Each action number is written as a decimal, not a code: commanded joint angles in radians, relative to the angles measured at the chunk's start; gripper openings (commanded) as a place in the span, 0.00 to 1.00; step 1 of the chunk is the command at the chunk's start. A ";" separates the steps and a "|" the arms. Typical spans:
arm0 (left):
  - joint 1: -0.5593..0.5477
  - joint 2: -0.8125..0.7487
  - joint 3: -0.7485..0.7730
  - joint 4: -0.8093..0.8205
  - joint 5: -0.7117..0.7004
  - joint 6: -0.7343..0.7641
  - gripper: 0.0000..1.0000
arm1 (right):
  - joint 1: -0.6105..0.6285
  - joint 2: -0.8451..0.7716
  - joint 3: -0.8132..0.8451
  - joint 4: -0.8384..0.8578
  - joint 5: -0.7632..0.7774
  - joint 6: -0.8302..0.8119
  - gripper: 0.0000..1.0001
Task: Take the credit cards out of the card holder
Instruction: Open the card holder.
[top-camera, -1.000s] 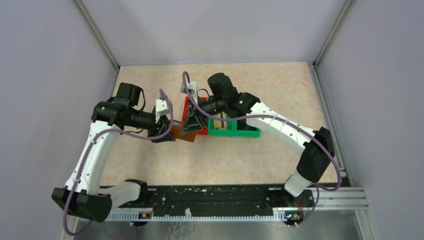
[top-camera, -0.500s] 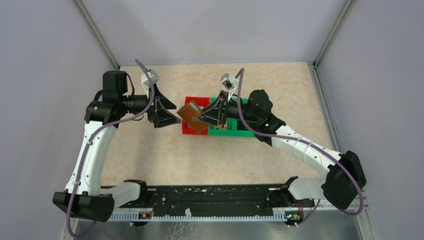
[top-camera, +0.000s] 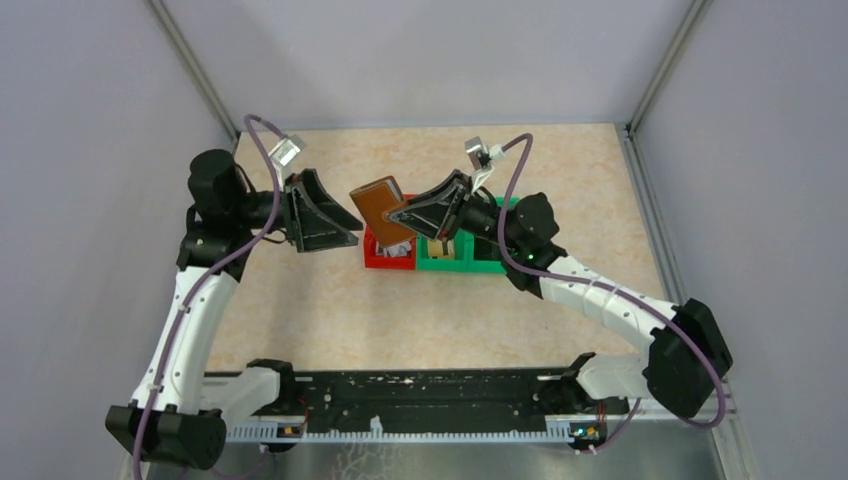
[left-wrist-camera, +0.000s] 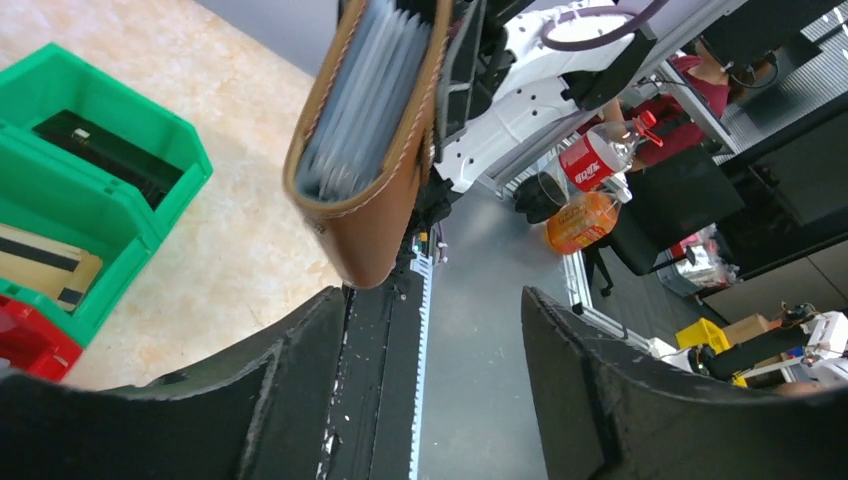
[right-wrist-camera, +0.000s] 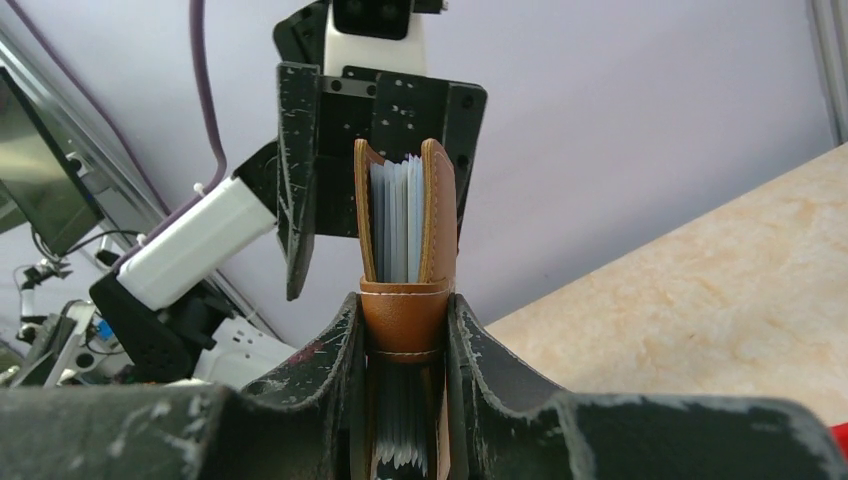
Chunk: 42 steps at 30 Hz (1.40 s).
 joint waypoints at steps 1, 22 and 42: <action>0.004 -0.041 -0.031 0.242 0.017 -0.184 0.68 | 0.034 0.027 0.011 0.185 0.044 0.063 0.00; 0.004 -0.049 -0.006 0.019 -0.170 0.022 0.87 | 0.082 0.060 -0.016 0.274 0.050 0.087 0.00; 0.005 -0.040 0.034 -0.086 -0.360 0.095 0.00 | 0.121 -0.051 0.028 -0.209 0.469 -0.263 0.66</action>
